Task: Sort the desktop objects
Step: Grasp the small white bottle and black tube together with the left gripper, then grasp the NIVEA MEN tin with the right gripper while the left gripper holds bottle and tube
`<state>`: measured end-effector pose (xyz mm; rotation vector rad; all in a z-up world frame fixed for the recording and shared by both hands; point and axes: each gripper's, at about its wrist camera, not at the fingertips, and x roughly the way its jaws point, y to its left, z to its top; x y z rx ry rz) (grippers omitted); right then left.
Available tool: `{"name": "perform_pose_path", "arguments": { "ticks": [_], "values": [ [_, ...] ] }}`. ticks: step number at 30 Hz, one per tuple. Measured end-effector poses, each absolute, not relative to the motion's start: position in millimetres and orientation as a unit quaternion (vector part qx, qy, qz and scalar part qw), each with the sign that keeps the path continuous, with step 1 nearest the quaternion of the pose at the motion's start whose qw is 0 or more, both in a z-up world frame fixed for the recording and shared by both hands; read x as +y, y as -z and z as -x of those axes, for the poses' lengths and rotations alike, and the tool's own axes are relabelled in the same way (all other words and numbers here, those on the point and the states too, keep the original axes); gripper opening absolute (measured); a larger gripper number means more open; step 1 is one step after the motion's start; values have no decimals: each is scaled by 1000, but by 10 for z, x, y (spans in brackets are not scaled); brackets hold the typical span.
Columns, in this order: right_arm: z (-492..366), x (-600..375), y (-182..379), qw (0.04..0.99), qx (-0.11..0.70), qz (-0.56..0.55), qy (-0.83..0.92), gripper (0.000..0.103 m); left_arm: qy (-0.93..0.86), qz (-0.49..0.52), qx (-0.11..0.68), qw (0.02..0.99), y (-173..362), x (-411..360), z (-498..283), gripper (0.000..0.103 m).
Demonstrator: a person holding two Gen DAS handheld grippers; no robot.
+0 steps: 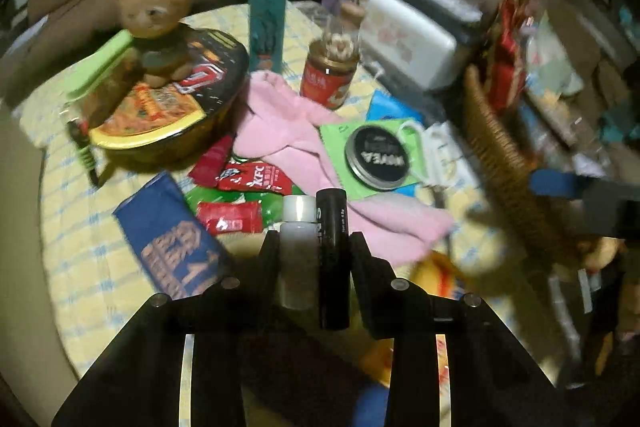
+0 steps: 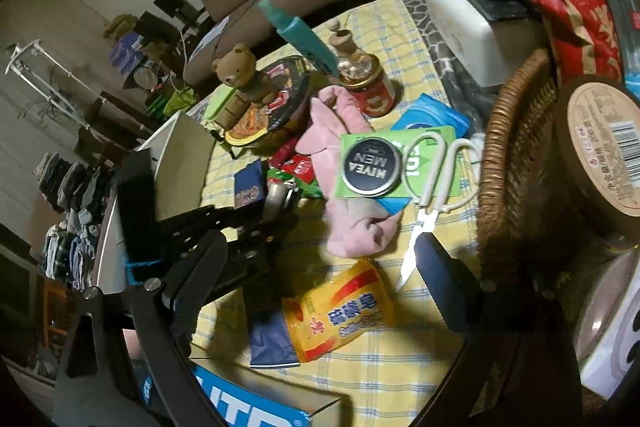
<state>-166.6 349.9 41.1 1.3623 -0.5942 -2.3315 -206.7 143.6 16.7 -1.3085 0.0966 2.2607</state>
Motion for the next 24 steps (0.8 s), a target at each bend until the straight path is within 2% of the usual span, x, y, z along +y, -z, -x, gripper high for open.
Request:
{"name": "perform_pose_path", "arguments": {
  "ticks": [7, 13, 17, 24],
  "values": [
    [1634, 3401, -561, 200, -203, -471, 835, 95, -849, 454, -27, 269, -819, 882, 1753, 35],
    [1951, 3306, -618, 174, -112, -478, 854, 94, -862, 438, -39, 251, -1083, 467, 1578, 35],
    [2339, 3027, -285, 158, -20, -522, 838, 80, -863, 439, -56, 245, -1113, 221, 1537, 35],
    [2657, 2771, 277, 126, 76, -566, 811, 70, -864, 442, -77, 228, -1073, -162, 1628, 35]
  ]
}}
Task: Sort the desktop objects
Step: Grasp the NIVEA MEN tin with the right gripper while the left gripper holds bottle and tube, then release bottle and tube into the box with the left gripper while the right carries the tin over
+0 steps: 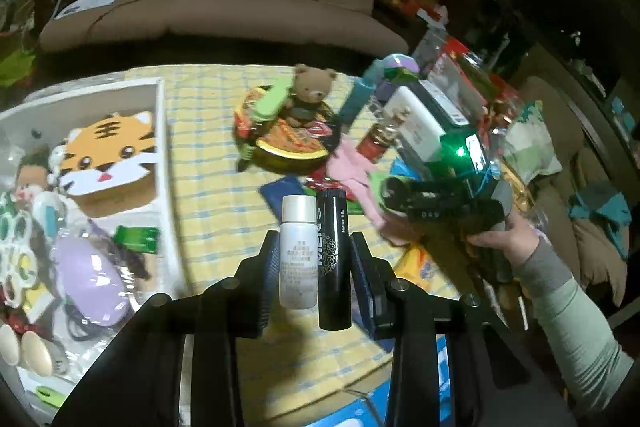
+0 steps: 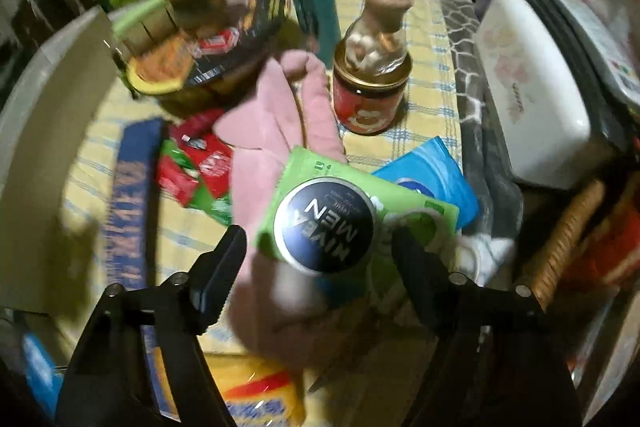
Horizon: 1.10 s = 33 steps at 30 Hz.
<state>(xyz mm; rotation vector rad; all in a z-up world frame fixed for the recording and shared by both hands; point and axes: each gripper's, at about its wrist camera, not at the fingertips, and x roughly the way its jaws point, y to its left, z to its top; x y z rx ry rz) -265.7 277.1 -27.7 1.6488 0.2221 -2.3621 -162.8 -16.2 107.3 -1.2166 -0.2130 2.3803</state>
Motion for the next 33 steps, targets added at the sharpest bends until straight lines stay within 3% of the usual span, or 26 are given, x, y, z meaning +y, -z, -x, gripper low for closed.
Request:
{"name": "perform_pose_path", "arguments": {
  "ticks": [3, 4, 5, 6, 13, 15, 16, 17, 24, 26, 33],
  "values": [
    [2656, 2748, 398, 118, 94, -571, 807, 60, -865, 443, -85, 221, -1040, -320, 1648, 35],
    [2648, 2759, 399, 119, 93, -566, 811, 51, -865, 443, -86, 218, -1030, -355, 1650, 35],
    [2642, 2795, 371, 115, 87, -560, 816, 20, -865, 444, -90, 217, -1019, -399, 1652, 35],
    [2638, 2841, 325, 119, 70, -556, 820, 3, -864, 445, -94, 215, -1011, -435, 1652, 35],
    [2536, 2900, 93, 125, 61, -563, 815, 6, -867, 442, -117, 200, -1024, -772, 1628, 35],
    [2583, 2874, 12, 127, 56, -552, 823, 29, -869, 441, -120, 192, -1030, -864, 1617, 35],
    [2607, 2835, -25, 124, 61, -538, 831, 60, -869, 441, -121, 189, -1031, -902, 1615, 35],
    [2629, 2794, -35, 123, 68, -529, 837, 79, -870, 440, -122, 187, -1030, -929, 1615, 35],
    [3047, 2392, 291, 114, 109, -544, 824, 70, -872, 440, -134, 164, -998, -1241, 1667, 35],
    [3119, 2345, 410, 107, 121, -554, 816, 56, -874, 441, -136, 152, -986, -1373, 1697, 35],
    [2981, 2434, 299, 116, 108, -534, 830, 56, -868, 452, -159, 130, -785, -1771, 1789, 35]
  ]
}}
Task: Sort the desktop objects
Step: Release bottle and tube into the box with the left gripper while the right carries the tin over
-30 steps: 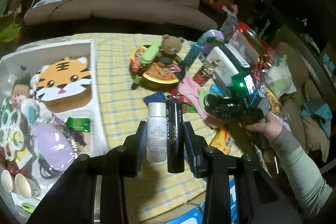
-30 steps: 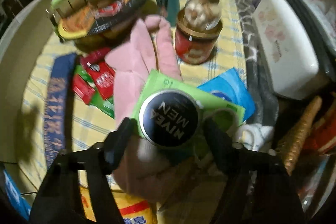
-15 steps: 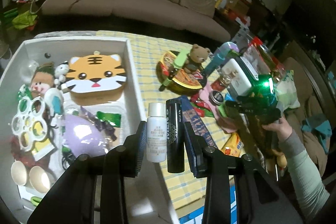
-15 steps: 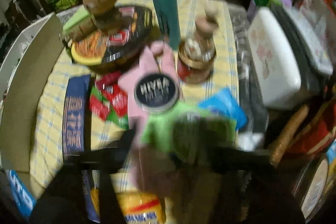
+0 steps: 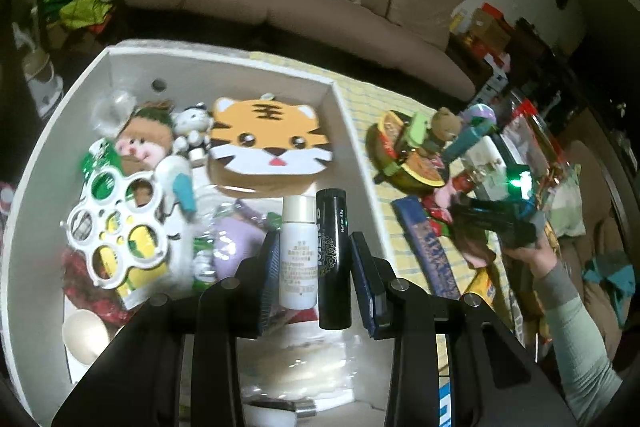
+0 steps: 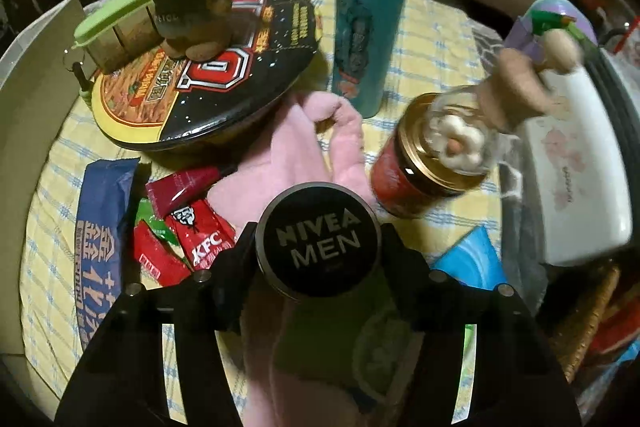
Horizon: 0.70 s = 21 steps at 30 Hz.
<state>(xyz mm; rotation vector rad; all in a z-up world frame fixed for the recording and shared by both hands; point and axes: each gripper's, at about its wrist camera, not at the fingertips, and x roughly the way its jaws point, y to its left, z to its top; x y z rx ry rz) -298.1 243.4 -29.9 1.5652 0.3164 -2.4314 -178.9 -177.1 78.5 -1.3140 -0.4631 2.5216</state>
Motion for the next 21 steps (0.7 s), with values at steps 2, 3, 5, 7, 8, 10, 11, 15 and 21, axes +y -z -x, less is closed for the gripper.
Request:
{"name": "perform_pose_path", "arguments": {
  "ticks": [2, 3, 5, 7, 8, 10, 11, 15, 21],
  "values": [
    [2867, 2445, 159, 126, 104, -528, 834, 56, -864, 458, -162, 128, -707, -1816, 1815, 35],
    [2799, 2440, 73, 131, 102, -522, 837, 56, -863, 461, -162, 127, -677, -1833, 1827, 35],
    [2607, 2379, -166, 152, 104, -508, 842, 56, -860, 469, -158, 124, -607, -1865, 1852, 35],
    [2398, 2206, -447, 182, 109, -492, 844, 56, -857, 477, -152, 120, -547, -1877, 1876, 35],
    [2354, 2075, -573, 198, 110, -487, 843, 56, -856, 482, -147, 117, -516, -1883, 1891, 35],
    [2232, 1813, -830, 236, 114, -478, 839, 56, -852, 491, -143, 112, -458, -1908, 1917, 29],
    [2184, 1680, -941, 255, 116, -475, 834, 56, -850, 496, -143, 109, -430, -1934, 1938, 29],
    [2085, 893, -1236, 321, 125, -469, 813, 56, -843, 507, -150, 98, -359, -2030, 1959, 29],
    [2044, -265, -1123, 360, 171, -475, 785, 56, -842, 506, -169, 83, -355, -2283, 1876, 29]
  ]
}}
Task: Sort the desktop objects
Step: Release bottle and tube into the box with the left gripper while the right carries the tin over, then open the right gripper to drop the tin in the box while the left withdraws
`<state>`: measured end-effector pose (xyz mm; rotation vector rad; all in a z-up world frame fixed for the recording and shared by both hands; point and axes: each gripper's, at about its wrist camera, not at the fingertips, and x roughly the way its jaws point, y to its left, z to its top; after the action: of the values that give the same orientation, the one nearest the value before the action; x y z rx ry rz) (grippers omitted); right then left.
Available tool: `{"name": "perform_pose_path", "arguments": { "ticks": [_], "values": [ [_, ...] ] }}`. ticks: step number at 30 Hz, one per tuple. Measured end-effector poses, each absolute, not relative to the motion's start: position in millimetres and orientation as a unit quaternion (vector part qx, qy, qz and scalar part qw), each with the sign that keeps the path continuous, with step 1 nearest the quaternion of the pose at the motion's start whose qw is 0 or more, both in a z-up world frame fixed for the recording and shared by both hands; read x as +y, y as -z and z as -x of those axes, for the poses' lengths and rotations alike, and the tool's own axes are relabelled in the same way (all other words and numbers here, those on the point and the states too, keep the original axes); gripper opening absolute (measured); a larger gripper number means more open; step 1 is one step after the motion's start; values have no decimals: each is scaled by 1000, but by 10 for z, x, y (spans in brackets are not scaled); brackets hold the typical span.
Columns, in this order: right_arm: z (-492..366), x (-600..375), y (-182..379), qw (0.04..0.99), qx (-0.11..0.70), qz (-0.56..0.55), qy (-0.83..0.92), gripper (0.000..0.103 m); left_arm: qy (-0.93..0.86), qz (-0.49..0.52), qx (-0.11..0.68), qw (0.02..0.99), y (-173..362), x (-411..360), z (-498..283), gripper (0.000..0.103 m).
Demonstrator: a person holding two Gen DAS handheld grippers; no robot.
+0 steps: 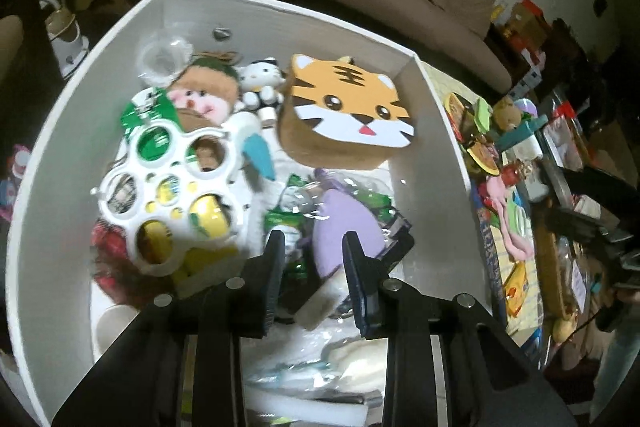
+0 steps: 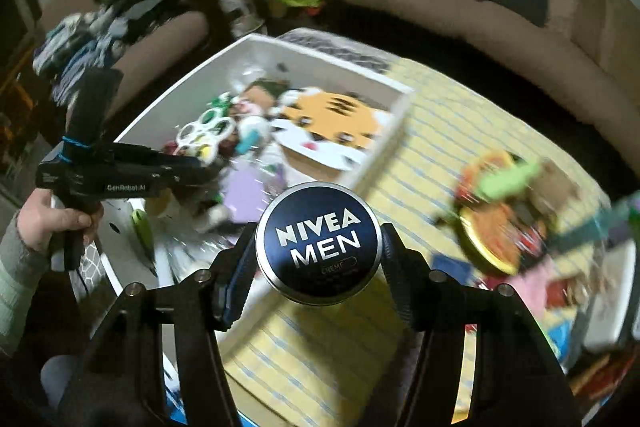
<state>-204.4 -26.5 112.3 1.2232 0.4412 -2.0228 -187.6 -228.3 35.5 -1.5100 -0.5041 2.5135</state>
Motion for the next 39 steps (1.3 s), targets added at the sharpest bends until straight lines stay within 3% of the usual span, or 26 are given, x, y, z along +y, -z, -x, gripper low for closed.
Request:
{"name": "perform_pose_path", "arguments": {
  "ticks": [6, 15, 28, 32, 34, 36, 39],
  "values": [
    [2221, -1040, -728, 352, 214, -504, 759, 56, -843, 501, -175, 86, -394, -2417, 1821, 29],
    [2550, -1341, -41, 310, 149, -625, 701, 56, -846, 497, -158, 110, -452, -2425, 1794, 29],
    [2444, -1251, -206, 256, 213, -624, 707, 61, -839, 509, -150, 119, -344, -2328, 1760, 34],
    [2395, -1227, -394, 267, 223, -584, 733, 60, -841, 508, -147, 114, -396, -2284, 1745, 43],
    [2387, -1191, -464, 275, 203, -582, 738, 59, -843, 507, -144, 110, -431, -2248, 1729, 55],
    [2363, -1148, -542, 283, 193, -578, 741, 59, -843, 509, -140, 104, -444, -2206, 1720, 76],
    [2234, -1109, -563, 287, 194, -573, 743, 60, -843, 513, -127, 97, -456, -2106, 1690, 84]
  ]
}}
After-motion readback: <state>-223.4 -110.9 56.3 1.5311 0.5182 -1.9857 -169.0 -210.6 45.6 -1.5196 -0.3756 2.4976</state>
